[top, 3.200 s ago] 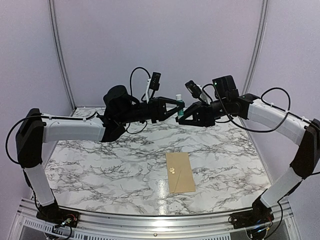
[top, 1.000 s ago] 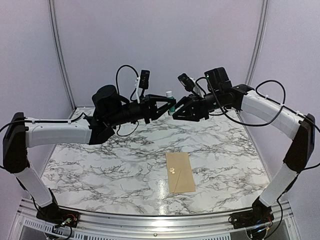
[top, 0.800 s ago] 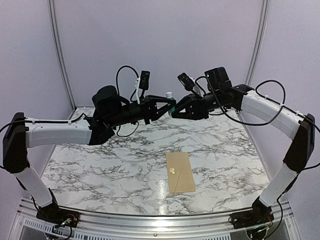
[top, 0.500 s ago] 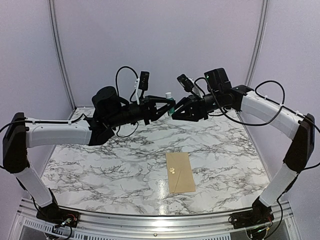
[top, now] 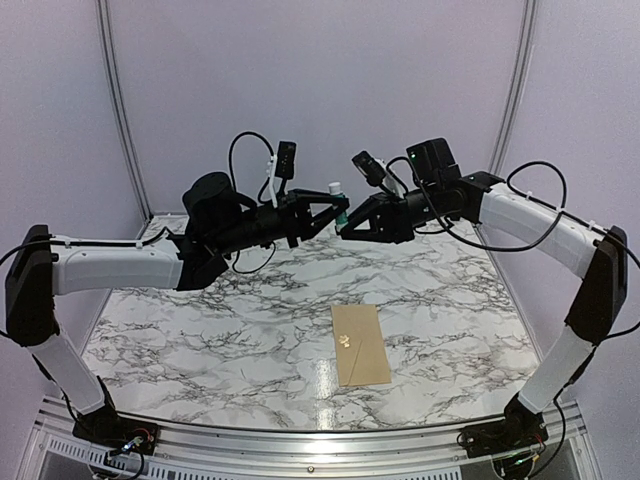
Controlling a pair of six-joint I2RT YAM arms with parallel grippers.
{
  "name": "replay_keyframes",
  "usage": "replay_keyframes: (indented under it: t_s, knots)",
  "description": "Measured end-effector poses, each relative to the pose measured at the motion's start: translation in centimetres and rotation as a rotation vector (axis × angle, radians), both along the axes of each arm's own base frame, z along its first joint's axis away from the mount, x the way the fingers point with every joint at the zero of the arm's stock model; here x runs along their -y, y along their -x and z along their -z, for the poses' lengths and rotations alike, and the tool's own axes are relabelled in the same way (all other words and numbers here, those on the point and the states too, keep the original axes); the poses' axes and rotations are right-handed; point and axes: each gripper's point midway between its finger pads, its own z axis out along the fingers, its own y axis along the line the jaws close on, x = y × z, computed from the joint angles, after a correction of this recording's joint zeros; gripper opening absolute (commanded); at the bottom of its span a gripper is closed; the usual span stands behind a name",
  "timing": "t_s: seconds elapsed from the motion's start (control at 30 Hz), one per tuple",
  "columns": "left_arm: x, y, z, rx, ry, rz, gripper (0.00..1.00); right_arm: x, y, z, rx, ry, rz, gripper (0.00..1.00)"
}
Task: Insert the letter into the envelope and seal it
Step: Screw the solid glue into position.
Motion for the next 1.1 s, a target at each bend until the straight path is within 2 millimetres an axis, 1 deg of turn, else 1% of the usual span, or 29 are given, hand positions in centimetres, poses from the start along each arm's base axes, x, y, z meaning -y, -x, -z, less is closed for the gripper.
replay_keyframes:
  t_s: [0.1,0.17,0.23,0.33,0.43,0.53,0.63,0.7,0.77,0.87,0.93,1.0,1.1]
  knots:
    - [0.0,-0.3,0.1,-0.007,0.001,-0.015,0.00,0.0,-0.2,0.1,0.004,0.007,0.011,0.09]
    - [0.0,-1.0,0.5,-0.022,-0.001,-0.050,0.00,-0.1,-0.9,0.4,0.021,0.034,0.054,0.10]
    - [0.0,-2.5,1.1,-0.046,-0.003,-0.140,0.00,-0.1,-2.5,1.0,0.064,0.088,0.149,0.10]
    - [-0.1,-5.1,2.6,-0.095,-0.010,-0.344,0.00,0.0,-5.3,2.4,0.150,0.216,0.349,0.13]
    - [0.0,-6.9,4.2,-0.143,-0.018,-0.517,0.00,0.7,-7.5,3.8,0.190,0.324,0.507,0.20]
    - [0.0,-7.9,4.8,-0.162,-0.021,-0.597,0.00,1.0,-8.1,4.2,0.190,0.358,0.556,0.31]
    - [-0.3,-8.1,4.9,-0.152,-0.036,-0.609,0.00,1.3,-8.1,3.8,0.178,0.338,0.548,0.40]
    - [-0.4,-8.3,4.6,-0.132,-0.044,-0.577,0.00,1.9,-8.0,2.9,0.167,0.298,0.521,0.45]
    - [-0.7,-8.3,3.8,-0.100,-0.050,-0.504,0.00,2.9,-7.7,1.8,0.165,0.250,0.486,0.47]
    - [-1.4,-7.4,1.9,-0.035,-0.046,-0.393,0.00,4.4,-7.2,0.1,0.188,0.174,0.420,0.49]
    - [-1.7,-5.9,0.5,0.017,-0.040,-0.311,0.00,4.9,-6.5,-0.5,0.209,0.130,0.358,0.48]
    - [-1.6,-4.0,-0.8,0.060,-0.030,-0.228,0.00,4.8,-5.3,-0.6,0.213,0.099,0.285,0.46]
    - [-1.2,-1.7,-1.8,0.105,-0.024,-0.129,0.00,4.3,-3.6,-0.5,0.182,0.047,0.175,0.46]
